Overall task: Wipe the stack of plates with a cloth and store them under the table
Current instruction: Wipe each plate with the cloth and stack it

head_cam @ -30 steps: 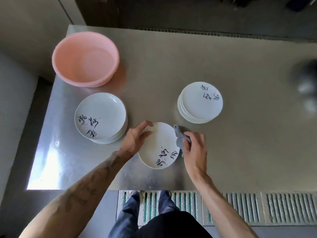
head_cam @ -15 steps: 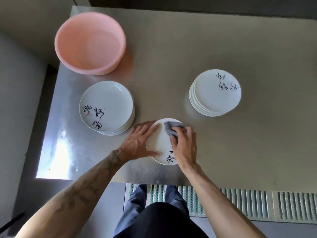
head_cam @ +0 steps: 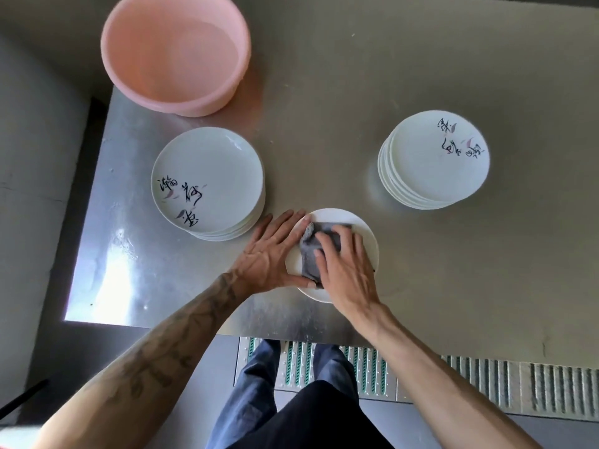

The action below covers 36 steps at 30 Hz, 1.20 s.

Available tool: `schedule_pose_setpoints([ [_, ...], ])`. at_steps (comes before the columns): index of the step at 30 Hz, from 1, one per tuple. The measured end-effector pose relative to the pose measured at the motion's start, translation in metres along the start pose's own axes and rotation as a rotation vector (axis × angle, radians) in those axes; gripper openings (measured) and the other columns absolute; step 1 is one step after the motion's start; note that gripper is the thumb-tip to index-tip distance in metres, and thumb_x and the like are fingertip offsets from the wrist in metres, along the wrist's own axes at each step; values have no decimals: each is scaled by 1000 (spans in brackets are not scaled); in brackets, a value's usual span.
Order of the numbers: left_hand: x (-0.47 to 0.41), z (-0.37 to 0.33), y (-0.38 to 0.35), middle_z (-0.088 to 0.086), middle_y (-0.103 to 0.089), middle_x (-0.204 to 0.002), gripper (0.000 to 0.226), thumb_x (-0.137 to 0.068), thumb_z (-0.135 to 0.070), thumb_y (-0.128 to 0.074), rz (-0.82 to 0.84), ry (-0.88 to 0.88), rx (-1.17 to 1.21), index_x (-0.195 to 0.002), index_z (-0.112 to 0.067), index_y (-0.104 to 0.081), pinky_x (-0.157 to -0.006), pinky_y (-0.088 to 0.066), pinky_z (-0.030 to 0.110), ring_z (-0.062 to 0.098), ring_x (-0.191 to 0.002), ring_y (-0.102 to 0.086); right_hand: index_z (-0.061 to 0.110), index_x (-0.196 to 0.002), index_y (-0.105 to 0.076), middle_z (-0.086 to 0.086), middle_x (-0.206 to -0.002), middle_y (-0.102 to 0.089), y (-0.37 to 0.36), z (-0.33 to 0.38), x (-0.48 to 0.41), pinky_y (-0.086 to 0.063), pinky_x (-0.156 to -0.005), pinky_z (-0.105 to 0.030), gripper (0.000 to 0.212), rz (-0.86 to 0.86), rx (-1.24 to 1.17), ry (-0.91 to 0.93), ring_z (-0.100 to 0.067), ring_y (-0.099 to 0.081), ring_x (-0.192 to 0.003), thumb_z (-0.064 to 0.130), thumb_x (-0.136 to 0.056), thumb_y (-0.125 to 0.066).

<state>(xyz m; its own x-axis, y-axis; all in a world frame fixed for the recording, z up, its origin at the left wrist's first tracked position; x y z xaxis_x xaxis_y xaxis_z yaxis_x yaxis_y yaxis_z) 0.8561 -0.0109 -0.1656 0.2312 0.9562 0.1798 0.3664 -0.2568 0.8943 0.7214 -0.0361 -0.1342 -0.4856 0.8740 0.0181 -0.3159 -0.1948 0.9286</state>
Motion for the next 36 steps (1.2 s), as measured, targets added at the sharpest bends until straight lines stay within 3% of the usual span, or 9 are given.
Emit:
schedule_pose_setpoints([
  [4, 1, -1, -1, -1, -19, -171, 129, -69, -100, -49, -6, 13, -4, -165, -22, -10, -128, -10, 49, 17, -158, -12, 15, -132, -57, -7, -135, -53, -8, -3, -14, -43, -101, -42, 39, 47, 113, 127, -30, -52, -115, 40, -102, -52],
  [10, 1, 1, 0, -1, -19, -171, 131, -68, -96, -56, -13, 4, 15, -165, -19, -13, -129, -6, 50, 19, -158, -13, 15, -135, -51, -8, -132, -49, 4, -34, 14, -40, -91, -40, 46, -58, 297, -75, -29, -49, -109, 45, -100, -49],
  [15, 0, 1, -2, 0, -17, -171, 130, -69, -98, -49, 2, -12, -3, -165, -18, -11, -129, -2, 48, 20, -158, -13, 12, -127, -56, -9, -128, -55, -1, -24, -5, -45, -95, -42, 37, -47, 248, 93, -31, -53, -107, 39, -102, -52],
  [21, -2, 3, -3, 1, -20, -171, 132, -66, -99, -53, -44, 11, -23, -165, -22, -15, -127, -11, 53, 22, -158, -14, 13, -127, -54, -8, -125, -53, 5, -29, 12, -39, -91, -39, 42, -111, 315, -153, -28, -48, -105, 44, -98, -54],
  [26, 1, -1, -2, 8, -22, -170, 138, -62, -102, -48, -109, 11, -23, -164, -13, -21, -125, -15, 56, 29, -157, -19, 12, -128, -54, -8, -127, -52, -2, -22, 33, -44, -95, -40, 45, -40, 255, -90, -28, -50, -105, 46, -99, -54],
  [31, -2, -10, 0, 9, -9, -172, 143, -64, -104, -42, -143, -60, -52, -162, -2, -18, -127, -11, 53, 25, -158, -17, 12, -125, -54, -9, -124, -53, 9, -36, 11, -42, -91, -40, 40, -93, 320, -192, -29, -51, -106, 43, -100, -53],
  [36, 10, -13, -2, 14, -32, -165, 136, -67, -102, -46, -252, -7, -57, -156, -1, -35, -125, -17, 57, 25, -154, -29, 13, -124, -54, -9, -122, -53, 4, -36, 14, -42, -92, -39, 38, -126, 282, -219, -29, -51, -106, 42, -99, -55],
])
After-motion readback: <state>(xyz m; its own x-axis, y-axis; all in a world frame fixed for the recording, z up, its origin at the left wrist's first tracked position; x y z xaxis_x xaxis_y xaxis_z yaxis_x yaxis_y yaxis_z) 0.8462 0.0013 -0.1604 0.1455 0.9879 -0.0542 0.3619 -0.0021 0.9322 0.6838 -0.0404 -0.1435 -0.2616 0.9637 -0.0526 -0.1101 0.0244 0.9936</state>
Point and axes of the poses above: each hand's wrist, its own x-axis away from the middle knuckle, its own y-axis out of the back of the hand, z = x × y, the point moved 9 cm from there along -x, towards the middle knuckle
